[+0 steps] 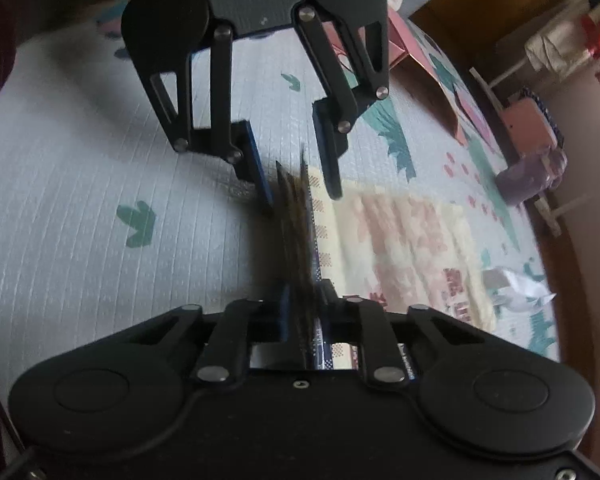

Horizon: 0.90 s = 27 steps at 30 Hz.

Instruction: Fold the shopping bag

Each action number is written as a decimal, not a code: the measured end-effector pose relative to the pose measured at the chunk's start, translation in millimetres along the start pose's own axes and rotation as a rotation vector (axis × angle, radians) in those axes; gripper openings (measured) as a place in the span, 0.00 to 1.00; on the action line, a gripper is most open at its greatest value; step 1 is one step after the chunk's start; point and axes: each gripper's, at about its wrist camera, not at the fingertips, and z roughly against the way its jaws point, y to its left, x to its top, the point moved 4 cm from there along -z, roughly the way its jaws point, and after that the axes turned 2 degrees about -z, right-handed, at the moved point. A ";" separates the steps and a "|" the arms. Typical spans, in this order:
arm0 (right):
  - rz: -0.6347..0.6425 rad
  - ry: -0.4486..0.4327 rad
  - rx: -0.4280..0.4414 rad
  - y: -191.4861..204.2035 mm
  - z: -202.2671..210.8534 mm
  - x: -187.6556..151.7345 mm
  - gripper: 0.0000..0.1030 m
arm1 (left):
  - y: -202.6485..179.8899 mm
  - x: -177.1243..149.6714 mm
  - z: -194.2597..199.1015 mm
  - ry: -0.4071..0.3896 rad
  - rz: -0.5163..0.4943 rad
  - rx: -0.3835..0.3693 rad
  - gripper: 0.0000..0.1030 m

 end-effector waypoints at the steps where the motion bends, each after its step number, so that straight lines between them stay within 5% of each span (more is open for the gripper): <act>1: -0.021 -0.007 0.008 -2.3 -1.6 0.1 0.06 | 1.2 -0.6 -0.4 -0.006 0.004 -0.004 0.27; 2: -0.042 -0.013 0.016 -4.5 -3.1 0.2 0.06 | 2.9 -1.4 -2.6 -0.008 0.005 -0.018 0.16; 4: -0.092 -0.032 0.038 -9.7 -5.5 0.1 0.05 | 1.7 -2.3 -5.0 -0.011 -0.002 -0.037 0.10; 8: -0.212 -0.069 0.099 -16.6 -3.3 -7.0 0.05 | 7.8 -5.9 -8.0 -0.025 0.012 -0.084 0.08; 18: -0.533 -0.084 0.222 -55.0 -6.1 -40.6 0.06 | 62.3 -35.8 -21.4 -0.068 0.400 -0.376 0.08; 27: -0.861 -0.118 0.376 -85.5 -20.3 -64.4 0.06 | 69.4 -54.6 -15.1 -0.062 0.626 -0.446 0.07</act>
